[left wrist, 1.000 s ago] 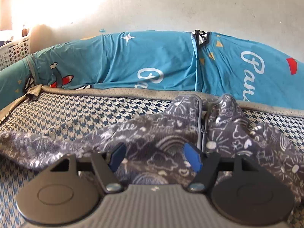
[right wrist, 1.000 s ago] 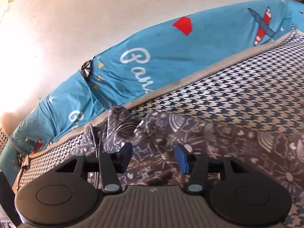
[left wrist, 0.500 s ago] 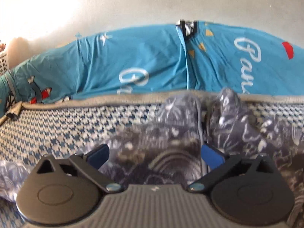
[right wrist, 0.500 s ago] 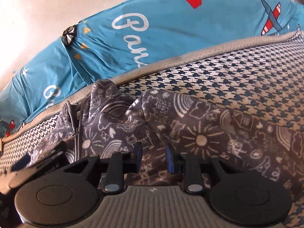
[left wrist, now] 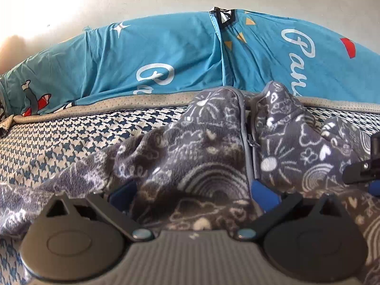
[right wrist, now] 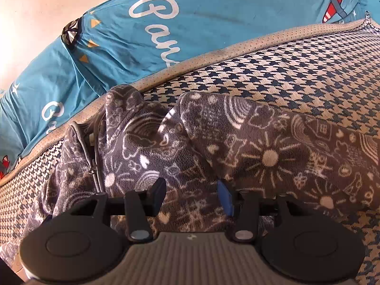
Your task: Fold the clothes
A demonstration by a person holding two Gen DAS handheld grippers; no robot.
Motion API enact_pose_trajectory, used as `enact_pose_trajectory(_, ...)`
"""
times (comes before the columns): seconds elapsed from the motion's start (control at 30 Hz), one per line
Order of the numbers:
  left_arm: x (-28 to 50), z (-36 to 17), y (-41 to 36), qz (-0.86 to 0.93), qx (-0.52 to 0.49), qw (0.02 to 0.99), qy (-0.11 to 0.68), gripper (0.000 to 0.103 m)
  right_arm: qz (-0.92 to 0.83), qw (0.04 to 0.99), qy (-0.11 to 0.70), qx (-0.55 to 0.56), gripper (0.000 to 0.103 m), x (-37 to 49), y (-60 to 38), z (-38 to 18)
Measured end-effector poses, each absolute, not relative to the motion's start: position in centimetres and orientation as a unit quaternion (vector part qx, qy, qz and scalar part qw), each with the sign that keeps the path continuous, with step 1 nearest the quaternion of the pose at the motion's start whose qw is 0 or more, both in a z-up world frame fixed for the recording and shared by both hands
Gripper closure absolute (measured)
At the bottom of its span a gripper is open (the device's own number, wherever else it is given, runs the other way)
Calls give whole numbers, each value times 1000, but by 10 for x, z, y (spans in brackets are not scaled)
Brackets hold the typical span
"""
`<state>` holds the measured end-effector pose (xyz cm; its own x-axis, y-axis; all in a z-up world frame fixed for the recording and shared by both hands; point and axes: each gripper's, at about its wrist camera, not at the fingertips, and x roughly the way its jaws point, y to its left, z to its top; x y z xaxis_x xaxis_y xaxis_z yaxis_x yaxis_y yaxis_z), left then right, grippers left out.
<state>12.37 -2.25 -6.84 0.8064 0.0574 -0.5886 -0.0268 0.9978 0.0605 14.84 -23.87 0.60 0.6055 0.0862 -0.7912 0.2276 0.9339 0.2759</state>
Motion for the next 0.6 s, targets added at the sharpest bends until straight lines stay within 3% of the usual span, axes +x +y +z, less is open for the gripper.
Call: enact_pose_trajectory(0.6,124,-68,-21,18,15,949,313,0,-64,897,427,96,52,136,-201,-22)
